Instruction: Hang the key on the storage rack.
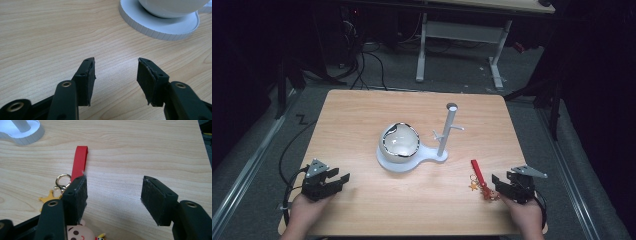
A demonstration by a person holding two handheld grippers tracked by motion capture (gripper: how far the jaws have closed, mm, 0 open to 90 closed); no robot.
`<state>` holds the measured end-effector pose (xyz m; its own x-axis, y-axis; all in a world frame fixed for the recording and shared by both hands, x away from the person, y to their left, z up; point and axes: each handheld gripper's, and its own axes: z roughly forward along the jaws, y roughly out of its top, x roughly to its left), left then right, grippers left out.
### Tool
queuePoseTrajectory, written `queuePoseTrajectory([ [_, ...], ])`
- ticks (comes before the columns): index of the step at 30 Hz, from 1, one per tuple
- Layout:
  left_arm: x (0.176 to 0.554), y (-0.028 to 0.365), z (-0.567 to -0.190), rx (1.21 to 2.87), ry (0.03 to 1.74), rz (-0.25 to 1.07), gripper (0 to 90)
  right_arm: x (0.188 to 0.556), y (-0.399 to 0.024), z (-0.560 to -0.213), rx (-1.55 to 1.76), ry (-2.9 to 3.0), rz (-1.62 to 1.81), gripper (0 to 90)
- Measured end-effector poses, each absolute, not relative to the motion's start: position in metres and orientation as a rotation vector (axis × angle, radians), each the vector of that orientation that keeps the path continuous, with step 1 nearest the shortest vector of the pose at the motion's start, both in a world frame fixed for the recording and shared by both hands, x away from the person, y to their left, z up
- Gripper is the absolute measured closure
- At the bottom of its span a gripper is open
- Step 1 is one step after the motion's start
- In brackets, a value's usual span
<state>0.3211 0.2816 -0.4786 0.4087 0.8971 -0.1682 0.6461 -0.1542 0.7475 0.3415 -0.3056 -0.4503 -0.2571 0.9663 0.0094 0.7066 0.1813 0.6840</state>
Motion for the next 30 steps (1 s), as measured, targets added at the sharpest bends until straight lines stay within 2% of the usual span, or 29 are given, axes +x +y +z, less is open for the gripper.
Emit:
queuePoseTrajectory([
  [11,0.325,0.276,-0.479,1.898,1.301,0.397,48.7,0.336,-0.312,-0.449,1.576,2.025,0.802,38.5],
  [16,0.324,0.280,-0.479,1.885,1.317,0.394,48.3,0.335,-0.313,-0.447,1.545,2.038,0.811,43.6],
  [23,0.322,0.283,-0.478,1.866,1.329,0.396,48.7,0.335,-0.310,-0.445,1.518,2.055,0.809,44.8],
  [27,0.322,0.284,-0.477,1.868,1.328,0.398,48.9,0.333,-0.304,-0.439,1.490,2.082,0.817,48.0],
  [30,0.322,0.283,-0.478,1.878,1.316,0.395,49.0,0.333,-0.294,-0.432,1.451,2.147,0.806,54.0],
])
